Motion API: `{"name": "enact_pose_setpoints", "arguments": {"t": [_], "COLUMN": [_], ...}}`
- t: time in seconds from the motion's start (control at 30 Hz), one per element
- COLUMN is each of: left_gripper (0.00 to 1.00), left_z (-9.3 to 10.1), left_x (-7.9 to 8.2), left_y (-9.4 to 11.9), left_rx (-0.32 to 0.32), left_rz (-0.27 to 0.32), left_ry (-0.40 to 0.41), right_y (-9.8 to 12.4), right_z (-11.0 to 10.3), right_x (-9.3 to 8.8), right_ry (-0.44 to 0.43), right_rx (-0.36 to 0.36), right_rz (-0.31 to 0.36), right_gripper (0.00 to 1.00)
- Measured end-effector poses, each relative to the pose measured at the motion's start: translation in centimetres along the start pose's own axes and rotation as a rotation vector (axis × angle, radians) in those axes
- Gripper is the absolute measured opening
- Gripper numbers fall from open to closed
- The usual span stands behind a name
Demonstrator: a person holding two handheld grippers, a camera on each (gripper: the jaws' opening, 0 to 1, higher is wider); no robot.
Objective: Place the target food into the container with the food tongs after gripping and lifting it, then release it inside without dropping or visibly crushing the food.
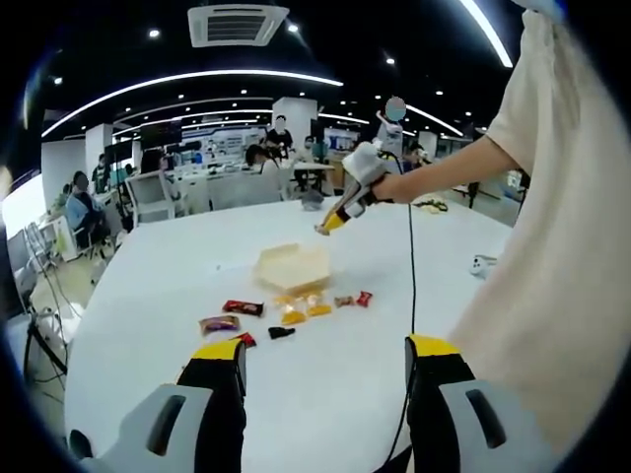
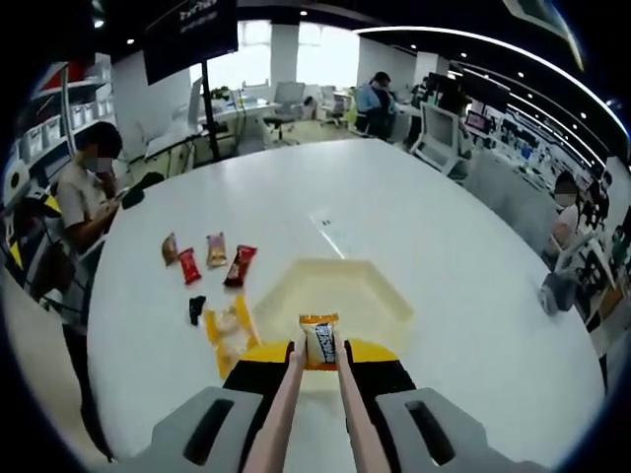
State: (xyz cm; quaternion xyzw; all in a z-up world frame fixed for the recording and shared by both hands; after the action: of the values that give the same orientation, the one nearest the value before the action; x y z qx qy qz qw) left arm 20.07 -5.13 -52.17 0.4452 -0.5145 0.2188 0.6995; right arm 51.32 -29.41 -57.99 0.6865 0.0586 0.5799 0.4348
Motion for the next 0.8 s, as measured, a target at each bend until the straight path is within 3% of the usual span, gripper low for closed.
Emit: {"name": "enact_pose_setpoints", "arguments": {"t": [0.8], "left_gripper": [0.64], "left_z": [-0.4], "left_x": [-0.5], "left_y": [-0.2], "left_rx": [0.007], "left_rz": [-0.008], "left_ry": [0.012], "right_y": [-1.2], "right_z": [0.4], "right_x": [1.9], "right_ry": [-0.035], "right_rx": [0.01], "right_rz": [0.033], "right_gripper": [0.19]}}
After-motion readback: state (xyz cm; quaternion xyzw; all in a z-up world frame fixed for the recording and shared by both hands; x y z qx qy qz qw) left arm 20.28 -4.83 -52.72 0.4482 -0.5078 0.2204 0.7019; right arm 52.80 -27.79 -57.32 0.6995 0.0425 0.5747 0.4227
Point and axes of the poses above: the point that each gripper's makers call its tool centre point, and the gripper's own axes: y roughly backward along the fingers, z roughly to its right, x roughly out of its top, the point moved 4 cm from there along y, roughly backward along the fingers, and after that the axes turned 3 degrees about z, right-handed, at the moved point
